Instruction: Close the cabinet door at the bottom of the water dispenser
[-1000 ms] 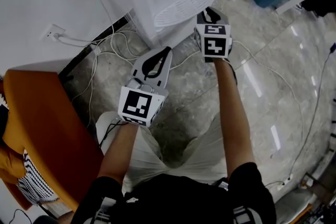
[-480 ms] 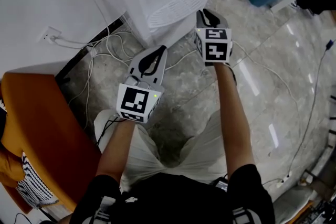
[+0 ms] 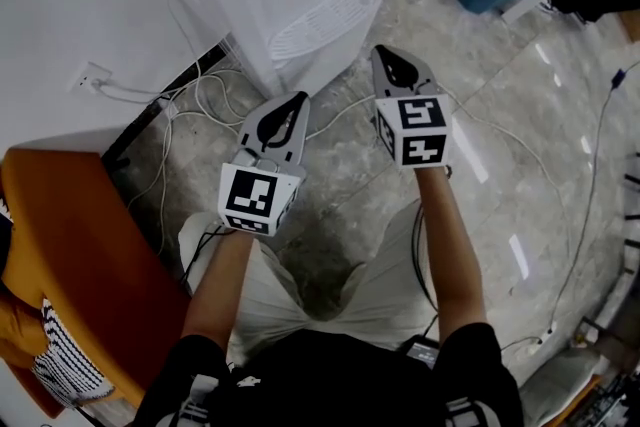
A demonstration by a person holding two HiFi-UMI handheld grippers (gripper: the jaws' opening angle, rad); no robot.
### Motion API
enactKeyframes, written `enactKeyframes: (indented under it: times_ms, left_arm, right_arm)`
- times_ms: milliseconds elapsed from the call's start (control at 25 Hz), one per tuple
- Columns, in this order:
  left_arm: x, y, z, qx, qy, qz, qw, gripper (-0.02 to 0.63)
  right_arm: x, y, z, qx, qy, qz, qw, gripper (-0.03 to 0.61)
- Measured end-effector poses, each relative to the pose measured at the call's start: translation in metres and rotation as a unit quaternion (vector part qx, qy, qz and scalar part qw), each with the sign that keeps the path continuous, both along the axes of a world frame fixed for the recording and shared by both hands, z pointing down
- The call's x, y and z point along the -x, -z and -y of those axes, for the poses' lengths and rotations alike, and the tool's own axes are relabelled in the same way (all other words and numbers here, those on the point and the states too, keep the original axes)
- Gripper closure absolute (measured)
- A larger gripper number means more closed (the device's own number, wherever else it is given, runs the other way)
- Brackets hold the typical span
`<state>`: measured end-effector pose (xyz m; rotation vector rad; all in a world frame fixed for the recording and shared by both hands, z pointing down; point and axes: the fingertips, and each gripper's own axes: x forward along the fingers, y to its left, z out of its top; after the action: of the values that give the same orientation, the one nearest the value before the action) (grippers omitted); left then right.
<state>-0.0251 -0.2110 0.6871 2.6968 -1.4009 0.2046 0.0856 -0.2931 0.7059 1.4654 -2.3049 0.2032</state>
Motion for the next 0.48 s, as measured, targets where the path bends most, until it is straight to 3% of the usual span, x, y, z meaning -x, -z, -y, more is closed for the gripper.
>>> enactKeyframes:
  times_ms: [480]
  left_arm:
    - [-0.015,0.048,0.011,-0.007,-0.030,-0.003,0.9995,0.606]
  right_arm:
    - [0.001,0.066,-0.062,-0.042,0.005,0.075,0.996,0.545]
